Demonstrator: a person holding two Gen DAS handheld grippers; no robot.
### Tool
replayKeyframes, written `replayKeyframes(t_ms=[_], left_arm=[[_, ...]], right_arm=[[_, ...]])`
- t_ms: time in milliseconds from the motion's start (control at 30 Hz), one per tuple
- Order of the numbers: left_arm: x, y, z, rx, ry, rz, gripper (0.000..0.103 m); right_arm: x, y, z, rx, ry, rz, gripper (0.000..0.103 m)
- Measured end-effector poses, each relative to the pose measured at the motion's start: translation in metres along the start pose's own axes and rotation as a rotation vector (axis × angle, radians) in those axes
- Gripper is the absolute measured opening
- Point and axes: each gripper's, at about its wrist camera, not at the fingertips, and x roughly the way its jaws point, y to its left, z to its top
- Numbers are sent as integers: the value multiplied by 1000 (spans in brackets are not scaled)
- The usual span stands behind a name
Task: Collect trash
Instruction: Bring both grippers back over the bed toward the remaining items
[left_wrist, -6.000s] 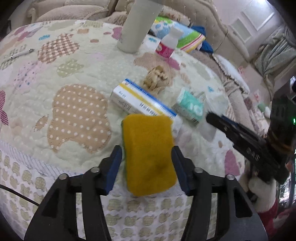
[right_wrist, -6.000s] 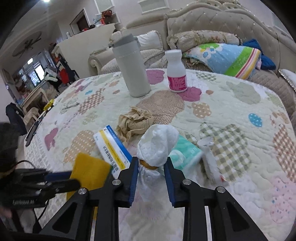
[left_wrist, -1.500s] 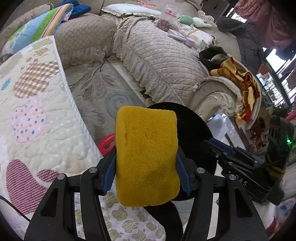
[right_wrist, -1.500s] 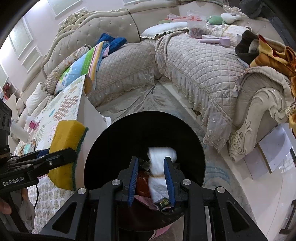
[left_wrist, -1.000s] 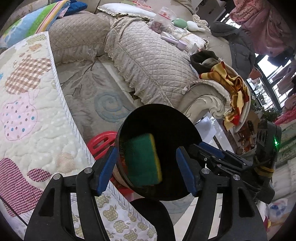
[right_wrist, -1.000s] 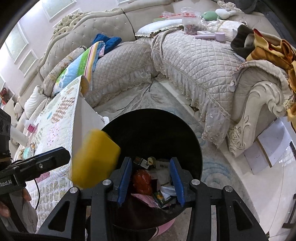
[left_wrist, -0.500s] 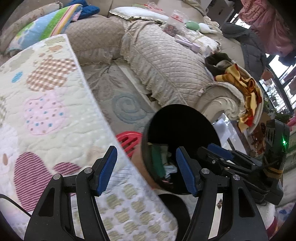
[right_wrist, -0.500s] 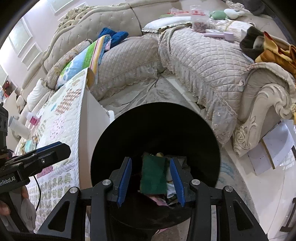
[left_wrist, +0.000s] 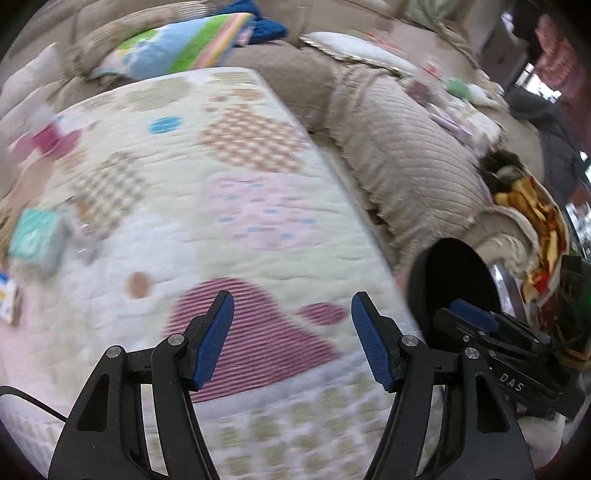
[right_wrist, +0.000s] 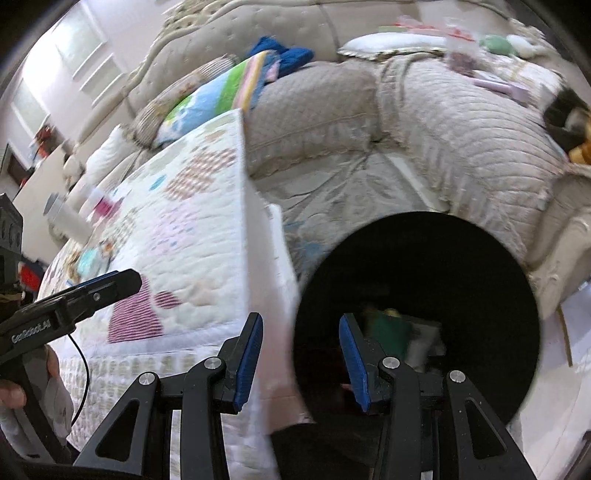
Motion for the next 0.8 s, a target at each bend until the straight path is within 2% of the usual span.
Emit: replayKeyframes(t_ms=[167, 400, 567, 800], left_arm=[[-11, 50, -2, -92, -14, 63, 65], [-19, 110, 10, -229, -47, 113, 65], [-12, 140, 21, -325, -54, 141, 65], [8, 162, 34, -379, -45, 174, 65]], right_arm=[[17, 41, 5, -79, 26, 43, 41], [35, 94, 3, -188, 63, 86, 41], [41, 107, 2, -209, 81, 109, 41], [45, 113, 9, -208, 84, 121, 41]])
